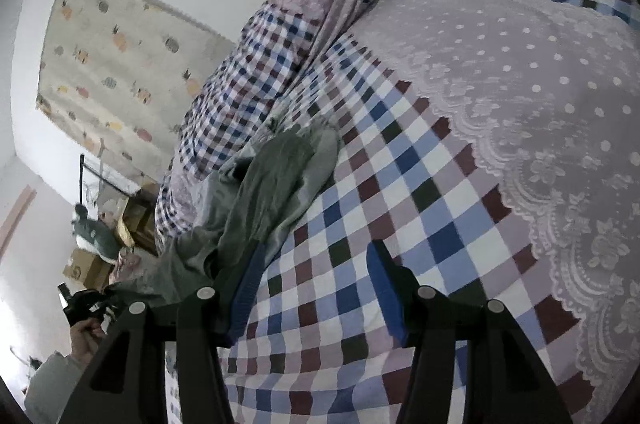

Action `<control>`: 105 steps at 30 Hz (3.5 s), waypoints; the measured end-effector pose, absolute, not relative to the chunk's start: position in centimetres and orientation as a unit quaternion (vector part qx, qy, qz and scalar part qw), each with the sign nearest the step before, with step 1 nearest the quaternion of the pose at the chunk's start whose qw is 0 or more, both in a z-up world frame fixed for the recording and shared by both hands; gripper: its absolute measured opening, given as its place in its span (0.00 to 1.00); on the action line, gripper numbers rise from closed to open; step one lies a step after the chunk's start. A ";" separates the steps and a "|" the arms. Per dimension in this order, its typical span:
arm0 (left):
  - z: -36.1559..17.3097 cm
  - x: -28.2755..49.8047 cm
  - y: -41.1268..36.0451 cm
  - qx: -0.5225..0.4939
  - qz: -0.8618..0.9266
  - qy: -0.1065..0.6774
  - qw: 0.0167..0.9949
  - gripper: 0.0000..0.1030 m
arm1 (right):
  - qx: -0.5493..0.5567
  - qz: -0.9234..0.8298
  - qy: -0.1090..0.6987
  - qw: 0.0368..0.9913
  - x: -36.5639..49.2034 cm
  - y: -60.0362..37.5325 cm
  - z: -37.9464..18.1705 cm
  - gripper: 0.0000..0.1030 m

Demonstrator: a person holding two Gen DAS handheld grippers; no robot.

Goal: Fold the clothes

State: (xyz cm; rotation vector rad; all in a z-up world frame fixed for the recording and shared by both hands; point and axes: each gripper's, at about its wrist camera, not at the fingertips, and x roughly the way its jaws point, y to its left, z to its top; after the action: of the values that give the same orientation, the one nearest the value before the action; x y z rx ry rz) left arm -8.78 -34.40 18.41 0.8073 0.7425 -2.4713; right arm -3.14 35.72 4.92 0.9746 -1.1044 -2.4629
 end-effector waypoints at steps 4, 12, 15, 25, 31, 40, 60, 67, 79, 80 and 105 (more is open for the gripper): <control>15.1 -4.4 -31.5 0.269 -0.902 0.299 0.157 0.79 | 0.347 -0.858 -0.347 0.152 -3.3 33.8 5.2 0.56; 6.7 -1.5 -21.1 0.357 -0.874 0.329 0.013 0.80 | 0.369 -0.860 -0.303 0.180 -3.8 29.8 4.6 0.56; 4.5 -2.6 -17.6 0.388 -0.854 0.345 -0.037 0.80 | 0.378 -0.864 -0.279 0.183 -3.9 28.2 4.3 0.56; 0.2 -6.7 -15.9 0.372 -0.848 0.377 0.004 0.80 | 0.377 -0.873 -0.235 0.201 -3.6 26.3 4.7 0.56; -0.7 -7.9 -18.0 0.340 -0.844 0.409 0.068 0.77 | 0.381 -0.872 -0.226 0.210 -3.8 25.7 4.5 0.56; 1.7 -7.0 -18.4 0.322 -0.832 0.452 0.012 0.06 | 0.390 -0.872 -0.208 0.213 -3.9 24.6 4.3 0.56; 15.1 12.6 -41.4 -0.017 -0.839 0.501 0.212 0.04 | 0.362 -0.875 -0.135 0.291 -1.7 19.7 6.1 0.56; 7.6 12.1 -46.4 0.144 -0.768 0.498 0.375 0.34 | 0.372 -0.870 -0.116 0.302 -1.5 18.3 5.6 0.56; 11.4 9.2 -32.5 0.240 -0.875 0.323 0.269 0.82 | 0.373 -0.864 -0.083 0.327 -0.2 16.0 5.5 0.56; 11.5 8.0 -31.1 0.254 -0.888 0.288 0.251 0.82 | 0.373 -0.864 -0.083 0.328 -0.1 16.0 5.6 0.56; 8.3 1.5 -9.7 0.406 -0.810 0.302 -0.298 0.04 | 0.318 -0.811 -0.099 0.481 3.1 13.2 8.7 0.63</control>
State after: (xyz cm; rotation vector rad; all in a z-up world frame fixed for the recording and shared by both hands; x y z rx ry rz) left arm 1.51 -9.74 8.32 1.5934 1.1832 -3.1773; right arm 3.08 13.19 8.72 0.7749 -0.2420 -1.9782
